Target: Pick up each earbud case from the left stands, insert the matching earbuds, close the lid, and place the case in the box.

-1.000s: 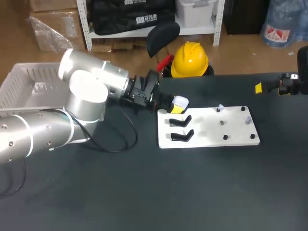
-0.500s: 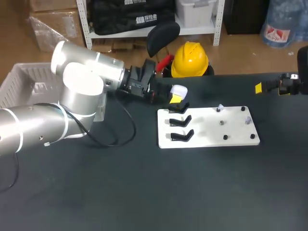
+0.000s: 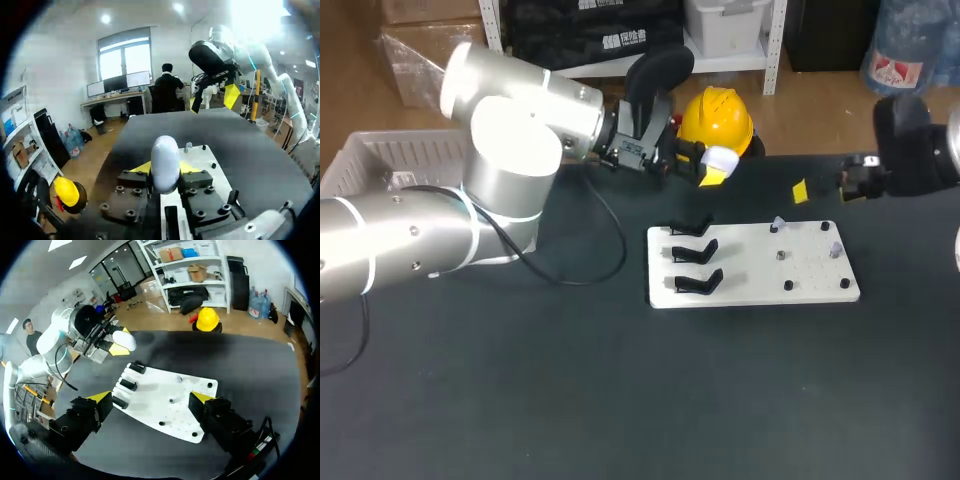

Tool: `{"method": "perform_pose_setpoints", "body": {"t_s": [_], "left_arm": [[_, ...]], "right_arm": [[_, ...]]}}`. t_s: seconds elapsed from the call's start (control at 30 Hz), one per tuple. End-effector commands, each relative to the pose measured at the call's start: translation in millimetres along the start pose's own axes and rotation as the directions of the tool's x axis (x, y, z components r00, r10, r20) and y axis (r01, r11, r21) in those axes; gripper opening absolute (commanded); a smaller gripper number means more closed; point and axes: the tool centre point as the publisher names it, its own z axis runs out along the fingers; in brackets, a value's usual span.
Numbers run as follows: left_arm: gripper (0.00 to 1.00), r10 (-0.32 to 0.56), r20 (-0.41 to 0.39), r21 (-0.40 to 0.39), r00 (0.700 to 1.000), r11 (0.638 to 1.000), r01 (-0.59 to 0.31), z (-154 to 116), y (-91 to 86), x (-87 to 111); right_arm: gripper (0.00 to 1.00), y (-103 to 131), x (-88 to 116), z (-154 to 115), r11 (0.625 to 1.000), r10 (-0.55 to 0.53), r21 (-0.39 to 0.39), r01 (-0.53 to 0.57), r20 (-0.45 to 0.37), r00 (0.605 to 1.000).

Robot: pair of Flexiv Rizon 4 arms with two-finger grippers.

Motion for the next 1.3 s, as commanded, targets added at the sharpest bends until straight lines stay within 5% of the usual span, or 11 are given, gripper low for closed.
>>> {"method": "perform_pose_setpoints", "body": {"t_s": [0.03,0.57,1.3], "left_arm": [[0.0,0.023,-0.002,0.007,1.0,1.0,-0.023,5.1,0.6,-9.0],[0.0,0.064,0.023,0.094,0.998,0.993,-0.066,24.1,-29.5,-21.6],[0.0,0.09,0.04,0.127,0.995,0.987,-0.094,29.8,-46.0,-28.0]], "right_arm": [[1.0,4.4,-7.5,16.2,0.998,-0.012,-0.056,0.01,-0.034,0.999],[1.0,11.3,-21.9,39.5,0.997,-0.022,-0.073,0.018,-0.055,0.998],[1.0,2.6,-35.0,37.0,0.999,-0.01,-0.054,0.009,-0.017,1.0]]}}
